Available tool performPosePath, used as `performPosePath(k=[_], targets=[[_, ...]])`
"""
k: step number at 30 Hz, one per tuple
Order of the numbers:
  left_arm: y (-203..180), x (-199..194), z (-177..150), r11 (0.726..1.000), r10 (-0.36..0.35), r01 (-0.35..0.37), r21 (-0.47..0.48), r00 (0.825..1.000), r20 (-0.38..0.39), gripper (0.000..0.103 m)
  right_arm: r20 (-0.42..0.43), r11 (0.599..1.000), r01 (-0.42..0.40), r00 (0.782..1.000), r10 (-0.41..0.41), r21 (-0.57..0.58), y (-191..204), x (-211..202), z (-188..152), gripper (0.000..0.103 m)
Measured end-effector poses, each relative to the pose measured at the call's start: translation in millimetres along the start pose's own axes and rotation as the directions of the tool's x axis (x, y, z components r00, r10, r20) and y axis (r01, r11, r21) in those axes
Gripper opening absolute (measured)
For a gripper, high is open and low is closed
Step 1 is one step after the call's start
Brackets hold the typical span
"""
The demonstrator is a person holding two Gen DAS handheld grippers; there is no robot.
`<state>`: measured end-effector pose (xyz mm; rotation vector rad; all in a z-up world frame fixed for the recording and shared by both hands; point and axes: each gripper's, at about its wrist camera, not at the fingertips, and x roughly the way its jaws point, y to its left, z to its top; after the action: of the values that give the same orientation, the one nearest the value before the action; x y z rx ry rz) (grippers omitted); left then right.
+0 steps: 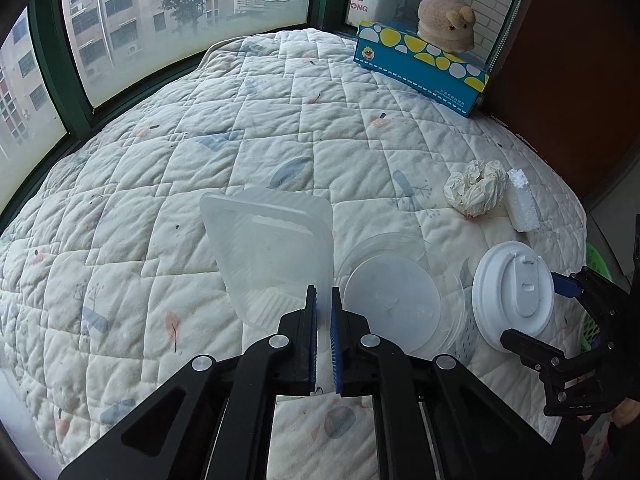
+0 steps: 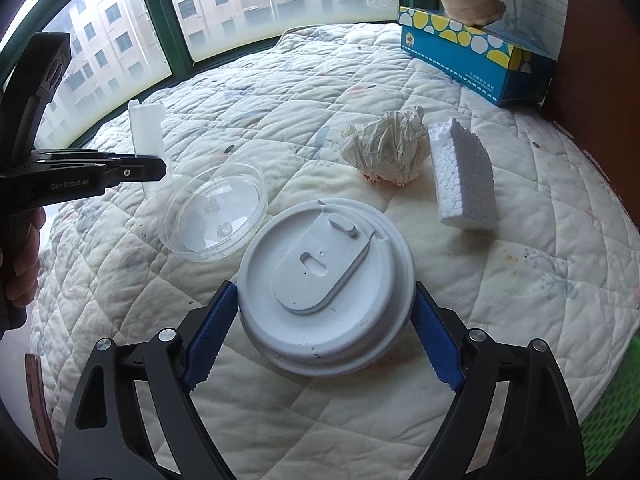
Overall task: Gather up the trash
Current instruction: 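Carry the clear box and white cup lid over the green basket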
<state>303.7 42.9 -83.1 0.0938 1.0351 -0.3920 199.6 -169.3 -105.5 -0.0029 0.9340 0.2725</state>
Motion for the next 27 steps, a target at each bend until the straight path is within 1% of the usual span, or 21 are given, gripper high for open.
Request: performPosePath(k=[5,11,16,19,27], targets=[[-5,-18,0,1.000,0.002,-0.003,0.009,1.000,0.017,0.006,0.029,0.999,-0.027,0.999,0.026,0.029,-7,-22,-7,0.085],[-39,-36,0,0.998,-0.044,0.042,0.056,0.998,0.034,0.006,0.067,0.997,-0.015,0.998,0.011,0.070,-25,-52,-21,0.085],[-84,-42,-2,0.989,-0.101,0.096,0.111,0.994,0.037,0.006,0.102,0.993,0.005,0.995,-0.017,0.117,-47,-79,-36,0.085],[-116,-43,-5,0.980,-0.136,0.129,0.154,0.990,0.031,0.006,0.119,0.989,0.028,0.992,-0.045,0.143,-61,-96,-48,0.085],[-207,-38,-13,0.939,-0.223,0.217,0.265,0.975,-0.006,0.006,0.144,0.962,0.100,0.980,-0.140,0.253,-114,-138,-85,0.085]])
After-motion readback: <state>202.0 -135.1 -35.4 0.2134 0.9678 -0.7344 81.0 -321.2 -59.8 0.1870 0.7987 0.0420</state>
